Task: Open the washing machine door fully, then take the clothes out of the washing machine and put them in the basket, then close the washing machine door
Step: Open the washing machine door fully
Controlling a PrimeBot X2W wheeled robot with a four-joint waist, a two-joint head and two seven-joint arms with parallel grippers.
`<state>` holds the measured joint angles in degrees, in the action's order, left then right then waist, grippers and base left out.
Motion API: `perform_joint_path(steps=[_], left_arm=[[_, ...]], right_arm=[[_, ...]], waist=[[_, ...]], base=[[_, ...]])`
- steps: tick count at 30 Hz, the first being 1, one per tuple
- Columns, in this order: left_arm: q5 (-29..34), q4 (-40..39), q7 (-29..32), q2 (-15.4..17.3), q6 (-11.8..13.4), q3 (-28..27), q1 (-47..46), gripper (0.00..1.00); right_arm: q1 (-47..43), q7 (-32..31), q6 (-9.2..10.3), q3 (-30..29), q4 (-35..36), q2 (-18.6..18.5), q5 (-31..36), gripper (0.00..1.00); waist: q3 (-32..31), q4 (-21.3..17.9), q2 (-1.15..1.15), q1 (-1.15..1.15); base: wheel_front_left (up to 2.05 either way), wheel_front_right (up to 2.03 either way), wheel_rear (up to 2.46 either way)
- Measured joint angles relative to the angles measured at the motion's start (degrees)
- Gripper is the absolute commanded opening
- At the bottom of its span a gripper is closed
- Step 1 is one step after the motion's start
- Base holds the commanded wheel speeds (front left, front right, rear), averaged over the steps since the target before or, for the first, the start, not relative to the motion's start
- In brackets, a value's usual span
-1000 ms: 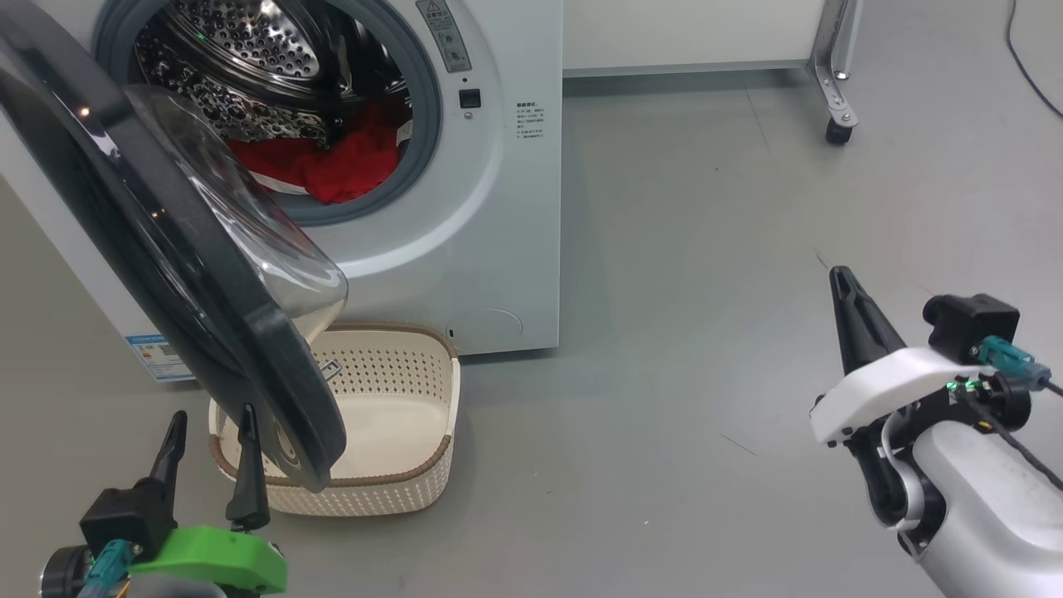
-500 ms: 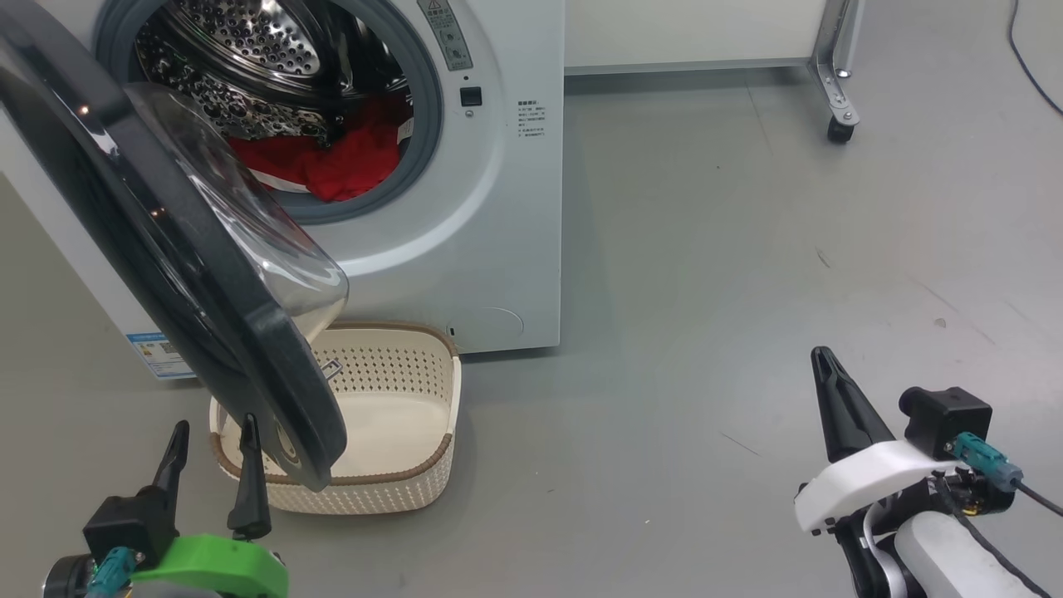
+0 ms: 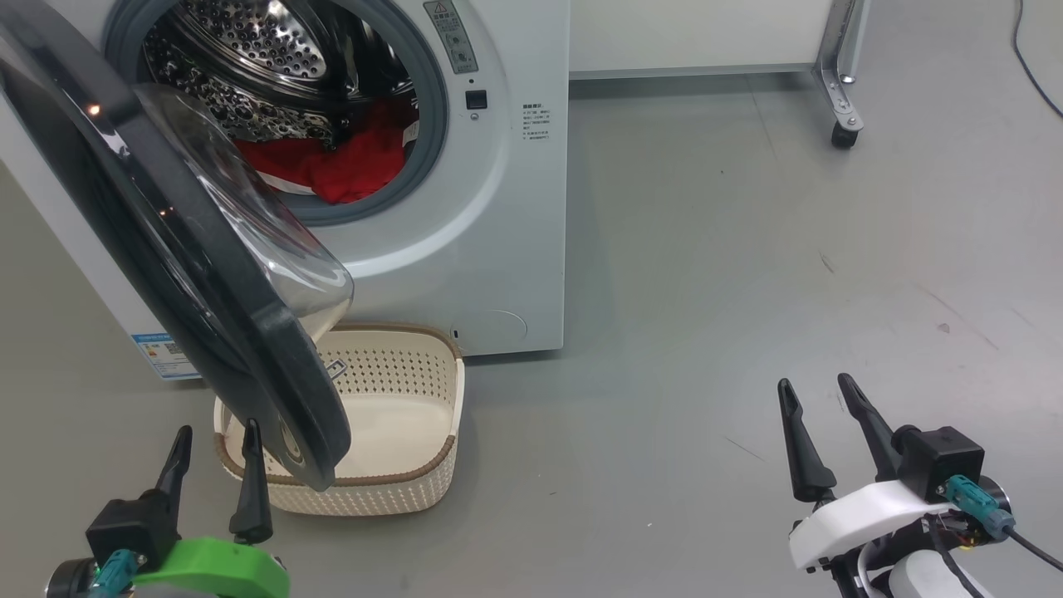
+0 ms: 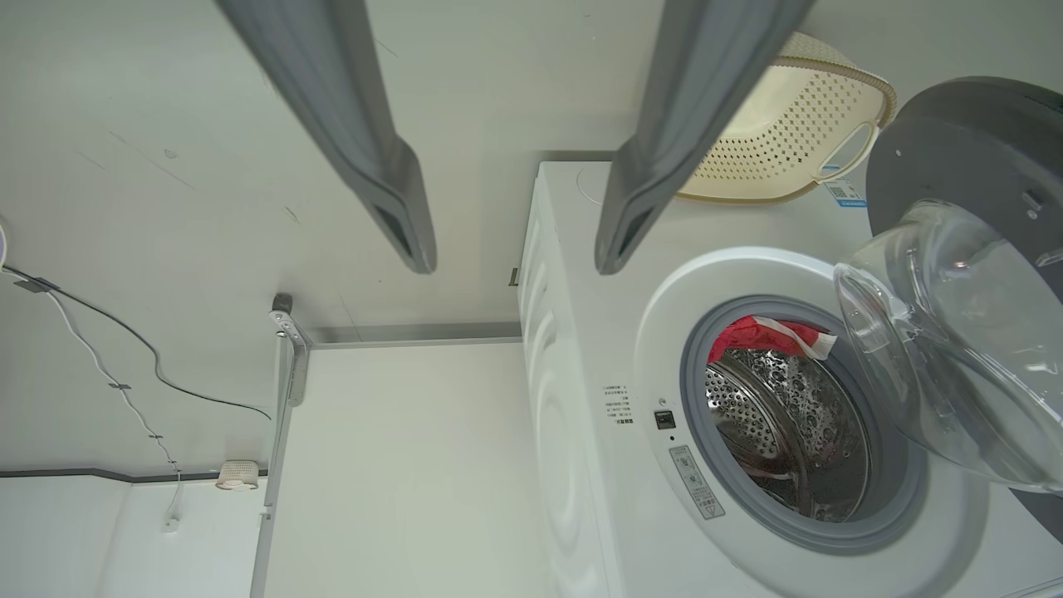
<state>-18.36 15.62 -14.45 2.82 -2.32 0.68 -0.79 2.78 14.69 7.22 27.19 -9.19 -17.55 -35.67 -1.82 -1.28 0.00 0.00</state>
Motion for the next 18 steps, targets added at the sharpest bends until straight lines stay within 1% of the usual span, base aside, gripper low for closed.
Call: perform_joint_path(steps=[18], left_arm=[[0.30,0.29,0.00,-0.08,-0.24,0.11,0.12,1.00]], right_arm=[[-3.61,0.00,0.00,-2.09,3.04,2.78,4.10,1.00]], waist=[[0.00,0.50,0.00,0.00]], base=[[0.00,0.00,0.00]])
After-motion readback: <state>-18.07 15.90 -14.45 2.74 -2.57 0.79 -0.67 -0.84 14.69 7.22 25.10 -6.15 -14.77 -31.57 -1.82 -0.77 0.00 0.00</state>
